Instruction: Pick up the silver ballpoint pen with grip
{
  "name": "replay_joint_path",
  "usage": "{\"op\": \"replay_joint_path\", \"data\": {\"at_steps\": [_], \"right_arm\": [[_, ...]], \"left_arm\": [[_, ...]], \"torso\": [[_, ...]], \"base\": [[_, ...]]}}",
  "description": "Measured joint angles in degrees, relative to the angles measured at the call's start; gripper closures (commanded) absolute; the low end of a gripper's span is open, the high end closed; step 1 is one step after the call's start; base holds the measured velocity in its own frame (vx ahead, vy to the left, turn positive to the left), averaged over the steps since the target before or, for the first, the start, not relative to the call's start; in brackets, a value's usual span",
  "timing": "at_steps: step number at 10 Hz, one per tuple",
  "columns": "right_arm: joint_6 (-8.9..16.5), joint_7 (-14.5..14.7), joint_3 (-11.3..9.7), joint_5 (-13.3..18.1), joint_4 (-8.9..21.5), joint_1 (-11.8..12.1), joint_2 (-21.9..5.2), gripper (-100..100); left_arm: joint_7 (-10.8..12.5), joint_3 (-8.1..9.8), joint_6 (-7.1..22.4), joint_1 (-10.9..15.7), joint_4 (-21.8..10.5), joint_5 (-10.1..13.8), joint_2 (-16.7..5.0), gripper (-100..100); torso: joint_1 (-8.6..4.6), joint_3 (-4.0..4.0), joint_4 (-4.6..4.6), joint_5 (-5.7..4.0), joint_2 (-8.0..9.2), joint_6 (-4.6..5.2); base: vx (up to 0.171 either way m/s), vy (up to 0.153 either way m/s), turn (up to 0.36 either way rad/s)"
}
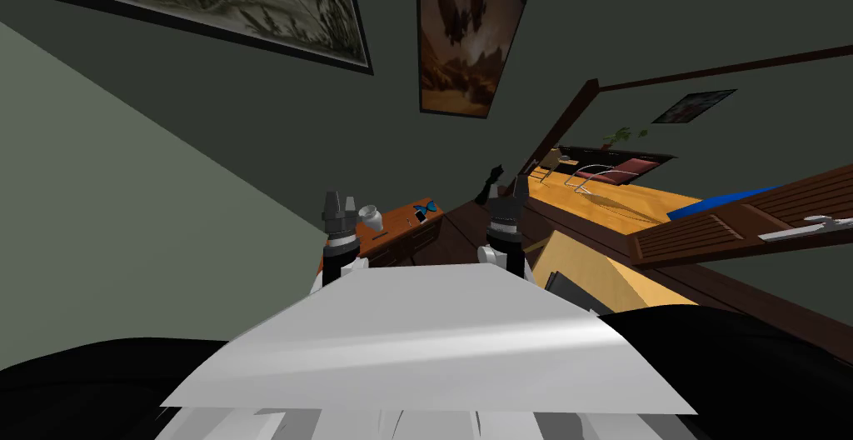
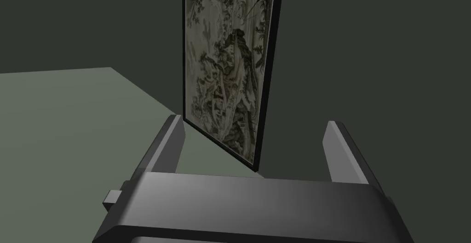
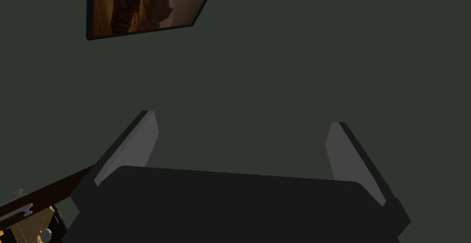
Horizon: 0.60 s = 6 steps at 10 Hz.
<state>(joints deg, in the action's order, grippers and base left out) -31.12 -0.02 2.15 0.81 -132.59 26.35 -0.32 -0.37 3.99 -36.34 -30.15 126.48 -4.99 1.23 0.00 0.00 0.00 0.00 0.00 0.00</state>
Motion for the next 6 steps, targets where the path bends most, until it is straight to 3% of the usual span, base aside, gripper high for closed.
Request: {"op": "replay_joint_path", "data": {"at_steps": [4,6], "right_arm": [[0.0,0.0,0.0,0.0,0.0,0.0,0.0,0],[0.0,0.0,0.0,0.0,0.0,0.0,0.0,0]], "left_arm": [[-0.2,0.15,1.5,-0.1,-2.8,0.3,-5.7,-100],[-0.9,-0.16,3.7,0.4,-5.0,0.2,-8.1,-100]], "torso": [[-0.04,-0.07,-0.03,-0.01,-0.13,0.01],[-0.07,-0.11,-0.04,-0.02,-0.2,0.02]], "base": [[0.03,-0.018,-0.103],[0.053,-0.029,-0.192]]}}
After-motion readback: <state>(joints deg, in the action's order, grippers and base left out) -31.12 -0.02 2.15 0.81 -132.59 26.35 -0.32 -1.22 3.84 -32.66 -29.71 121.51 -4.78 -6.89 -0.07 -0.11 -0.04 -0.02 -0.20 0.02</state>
